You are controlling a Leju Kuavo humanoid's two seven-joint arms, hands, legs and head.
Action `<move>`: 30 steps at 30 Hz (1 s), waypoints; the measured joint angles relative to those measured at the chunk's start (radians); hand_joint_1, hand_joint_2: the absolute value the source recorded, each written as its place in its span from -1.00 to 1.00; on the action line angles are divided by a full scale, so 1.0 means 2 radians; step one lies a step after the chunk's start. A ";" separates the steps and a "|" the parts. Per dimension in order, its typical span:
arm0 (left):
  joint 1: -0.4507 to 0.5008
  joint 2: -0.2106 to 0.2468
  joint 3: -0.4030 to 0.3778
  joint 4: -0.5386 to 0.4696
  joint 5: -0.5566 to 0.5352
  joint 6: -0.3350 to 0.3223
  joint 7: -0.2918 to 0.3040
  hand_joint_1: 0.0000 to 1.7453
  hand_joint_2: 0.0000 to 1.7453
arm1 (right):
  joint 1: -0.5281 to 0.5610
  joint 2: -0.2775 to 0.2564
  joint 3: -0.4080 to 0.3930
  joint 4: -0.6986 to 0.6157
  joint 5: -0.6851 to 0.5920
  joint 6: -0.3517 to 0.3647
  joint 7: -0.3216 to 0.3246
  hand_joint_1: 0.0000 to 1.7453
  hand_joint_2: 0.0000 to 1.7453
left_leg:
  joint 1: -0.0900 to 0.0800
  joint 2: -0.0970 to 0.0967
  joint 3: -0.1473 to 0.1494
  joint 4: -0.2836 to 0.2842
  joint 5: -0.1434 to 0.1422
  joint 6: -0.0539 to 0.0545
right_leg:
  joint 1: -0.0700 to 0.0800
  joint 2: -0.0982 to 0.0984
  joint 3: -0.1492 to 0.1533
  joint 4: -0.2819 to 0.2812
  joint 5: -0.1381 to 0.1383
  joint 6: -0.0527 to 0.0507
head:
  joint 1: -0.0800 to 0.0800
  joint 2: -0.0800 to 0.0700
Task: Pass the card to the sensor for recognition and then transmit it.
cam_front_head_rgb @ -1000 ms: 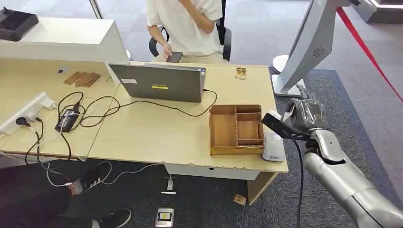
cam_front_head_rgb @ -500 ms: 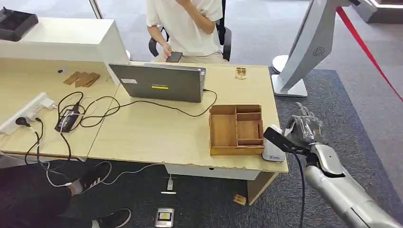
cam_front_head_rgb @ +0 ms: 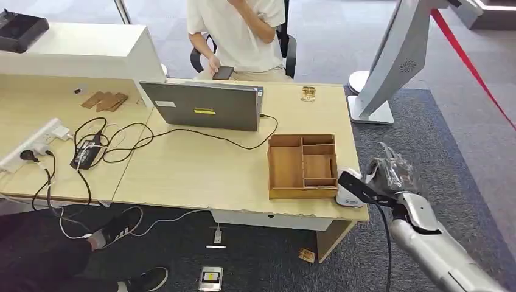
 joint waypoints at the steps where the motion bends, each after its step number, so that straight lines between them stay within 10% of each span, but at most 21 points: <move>1: 0.000 0.000 0.000 0.000 0.000 0.000 0.000 -1.00 -1.00 | 0.002 0.001 0.000 0.001 -0.001 0.001 -0.001 1.00 1.00 | 0.000 0.000 0.000 0.000 0.000 0.000 | 0.000 0.000 0.000 0.000 0.000 0.000 | 0.000 0.000; 30: -0.003 0.000 0.000 0.000 -0.002 0.000 0.002 -1.00 -1.00 | 0.018 0.031 0.002 0.030 -0.006 0.011 -0.013 1.00 1.00 | 0.000 0.000 0.001 0.000 0.000 0.000 | 0.000 0.000 0.001 0.000 0.000 0.000 | 0.000 0.000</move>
